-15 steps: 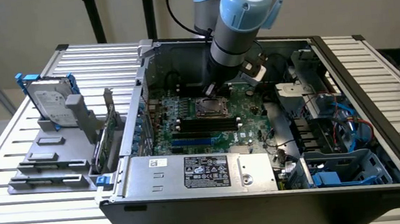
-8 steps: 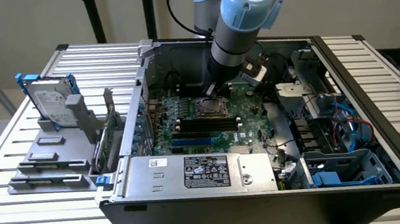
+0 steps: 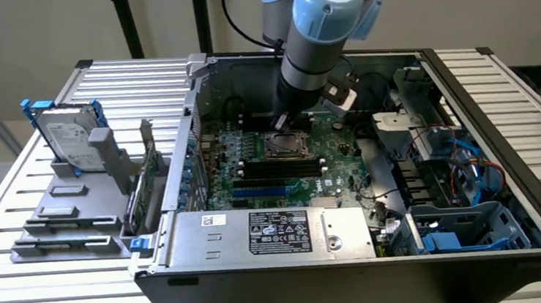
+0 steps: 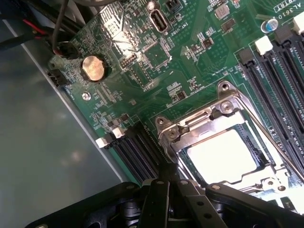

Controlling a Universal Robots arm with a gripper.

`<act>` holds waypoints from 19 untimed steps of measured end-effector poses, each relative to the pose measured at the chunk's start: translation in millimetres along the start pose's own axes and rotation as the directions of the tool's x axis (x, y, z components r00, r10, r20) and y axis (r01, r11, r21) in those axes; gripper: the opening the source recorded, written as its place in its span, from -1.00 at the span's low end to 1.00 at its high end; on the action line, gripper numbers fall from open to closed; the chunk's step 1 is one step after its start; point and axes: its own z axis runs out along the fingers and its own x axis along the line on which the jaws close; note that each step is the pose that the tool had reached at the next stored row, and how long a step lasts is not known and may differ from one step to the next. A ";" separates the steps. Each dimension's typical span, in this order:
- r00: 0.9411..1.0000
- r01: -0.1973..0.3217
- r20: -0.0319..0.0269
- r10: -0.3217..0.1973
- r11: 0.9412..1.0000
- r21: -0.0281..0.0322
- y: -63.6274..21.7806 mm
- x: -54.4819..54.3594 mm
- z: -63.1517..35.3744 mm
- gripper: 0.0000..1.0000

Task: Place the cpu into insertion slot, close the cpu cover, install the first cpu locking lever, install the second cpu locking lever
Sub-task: 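Install the first cpu locking lever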

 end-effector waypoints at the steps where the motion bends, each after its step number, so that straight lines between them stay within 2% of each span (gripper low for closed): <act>1: 1.000 0.000 0.000 0.000 1.000 0.000 -0.6 -0.8 0.0 -0.79; 11: 1.000 0.000 0.000 0.000 1.000 0.000 -5.9 -6.9 -0.9 -0.79; 19: 1.000 0.000 0.000 0.000 1.000 0.000 -5.6 -6.7 -1.1 -0.79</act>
